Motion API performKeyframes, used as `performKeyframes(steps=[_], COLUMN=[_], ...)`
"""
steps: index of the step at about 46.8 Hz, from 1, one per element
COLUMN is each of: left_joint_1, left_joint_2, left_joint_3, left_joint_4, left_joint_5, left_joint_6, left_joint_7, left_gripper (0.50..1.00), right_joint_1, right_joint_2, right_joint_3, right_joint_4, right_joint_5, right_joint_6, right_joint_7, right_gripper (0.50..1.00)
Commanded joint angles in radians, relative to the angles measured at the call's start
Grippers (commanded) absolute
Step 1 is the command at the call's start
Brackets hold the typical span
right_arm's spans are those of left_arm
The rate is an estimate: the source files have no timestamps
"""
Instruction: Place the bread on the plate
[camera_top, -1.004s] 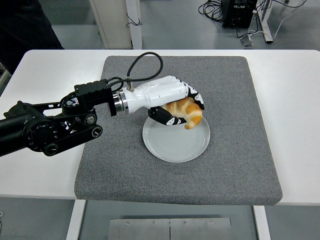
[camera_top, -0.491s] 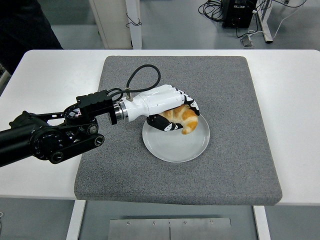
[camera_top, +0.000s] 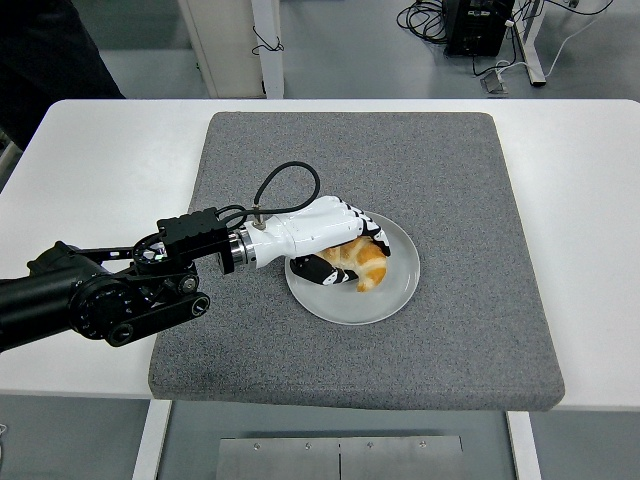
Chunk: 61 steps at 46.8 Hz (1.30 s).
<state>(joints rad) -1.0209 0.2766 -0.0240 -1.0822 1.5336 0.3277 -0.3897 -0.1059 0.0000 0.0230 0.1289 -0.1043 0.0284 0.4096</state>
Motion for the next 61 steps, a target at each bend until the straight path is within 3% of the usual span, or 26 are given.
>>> performKeyframes(steps=[1,31,40,55,61], left_joint_1=[0.001,0.021,0.025,0.027,0.028], left_joint_2=[-0.008,-0.027,-0.028,-0.027,-0.027], left_joint_3=[0.004,0.006,0.006,0.006,0.006], left_joint_4=[0.004,0.045,0.044,0.044,0.044], left_joint_5=[-0.003,-0.007,-0.015,-0.021,-0.047], left_joint_6=[0.002,0.019,0.019,0.010,-0.018], left_joint_7=[0.002,0.000,-0.001,-0.021,-0.049], left_gripper=[0.543,0.570,0.642,0.857,0.919], right_joint_1=[0.000,0.000,0.000,0.000,0.000], right_joint_2=[0.000,0.000,0.000,0.000,0.000], right_joint_3=[0.000,0.000,0.000,0.000,0.000], right_joint_4=[0.000,0.000,0.000,0.000,0.000], right_joint_5=[0.000,0.000,0.000,0.000,0.000], right_joint_6=[-0.001,0.001,0.001,-0.001,0.001], right_joint_7=[0.000,0.000,0.000,0.000,0.000], right_gripper=[1.000,1.000,1.000,1.000,1.000])
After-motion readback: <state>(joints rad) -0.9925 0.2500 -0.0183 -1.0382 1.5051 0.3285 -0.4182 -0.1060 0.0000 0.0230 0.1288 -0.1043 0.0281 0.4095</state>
